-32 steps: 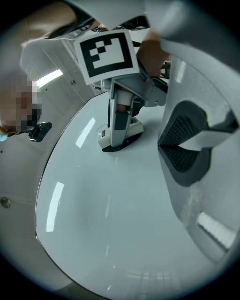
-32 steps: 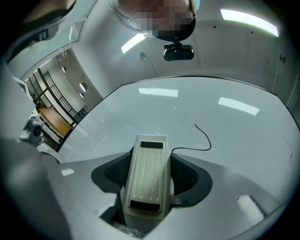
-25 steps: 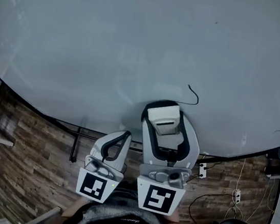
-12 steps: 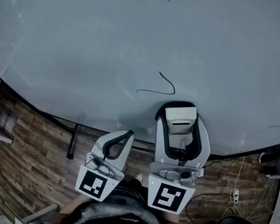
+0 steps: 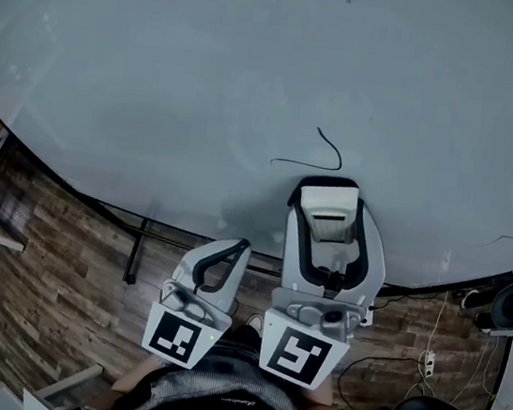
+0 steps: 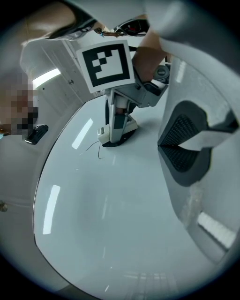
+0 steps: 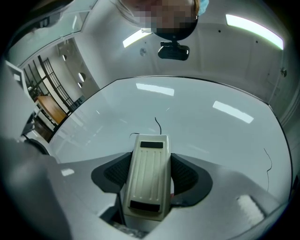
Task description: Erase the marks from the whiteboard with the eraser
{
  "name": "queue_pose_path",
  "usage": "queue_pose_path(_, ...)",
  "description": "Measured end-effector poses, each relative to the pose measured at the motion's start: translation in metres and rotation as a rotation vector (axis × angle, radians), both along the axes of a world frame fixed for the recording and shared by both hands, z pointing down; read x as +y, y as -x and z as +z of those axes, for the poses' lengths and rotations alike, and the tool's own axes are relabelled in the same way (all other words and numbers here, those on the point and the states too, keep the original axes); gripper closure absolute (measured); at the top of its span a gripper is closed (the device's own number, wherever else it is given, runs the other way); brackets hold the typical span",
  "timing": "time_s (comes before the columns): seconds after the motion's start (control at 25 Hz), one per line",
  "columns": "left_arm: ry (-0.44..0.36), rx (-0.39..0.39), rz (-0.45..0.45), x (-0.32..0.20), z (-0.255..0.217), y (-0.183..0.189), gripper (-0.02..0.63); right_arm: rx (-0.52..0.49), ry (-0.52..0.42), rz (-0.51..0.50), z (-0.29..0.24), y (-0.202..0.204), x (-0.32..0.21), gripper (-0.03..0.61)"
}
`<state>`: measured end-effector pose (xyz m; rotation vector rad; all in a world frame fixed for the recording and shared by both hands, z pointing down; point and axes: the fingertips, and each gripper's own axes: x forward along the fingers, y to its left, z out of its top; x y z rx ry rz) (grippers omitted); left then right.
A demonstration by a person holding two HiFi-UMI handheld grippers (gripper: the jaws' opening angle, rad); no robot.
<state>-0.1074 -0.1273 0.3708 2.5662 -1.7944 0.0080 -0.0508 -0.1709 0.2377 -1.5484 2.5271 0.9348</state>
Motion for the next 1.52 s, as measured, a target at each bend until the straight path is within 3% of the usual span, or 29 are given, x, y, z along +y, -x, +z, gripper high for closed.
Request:
queue_pose_path(0.36, -0.008, 0.017, -0.038, 0.036, -0.001, 0.048, 0.611, 0.096, -0.040, 0.019, -0.010, 0.055, 0.036, 0.313)
queue_pose_path(1.08, -0.017, 0.008, -0.050, 0.032, -0.002, 0.120, 0.611, 0.165, -0.119, -0.054, -0.023, 0.164, 0.048, 0.311)
queue_pose_path(1.24, -0.017, 0.002, -0.048, 0.029, -0.001, 0.125, 0.611, 0.188, -0.152, -0.037, -0.024, 0.169, 0.049, 0.308)
queue_pose_path(1.52, -0.015, -0.001, -0.010, 0.022, -0.003, 0.108, 0.611, 0.105, -0.097, -0.075, -0.028, 0.149, 0.044, 0.308)
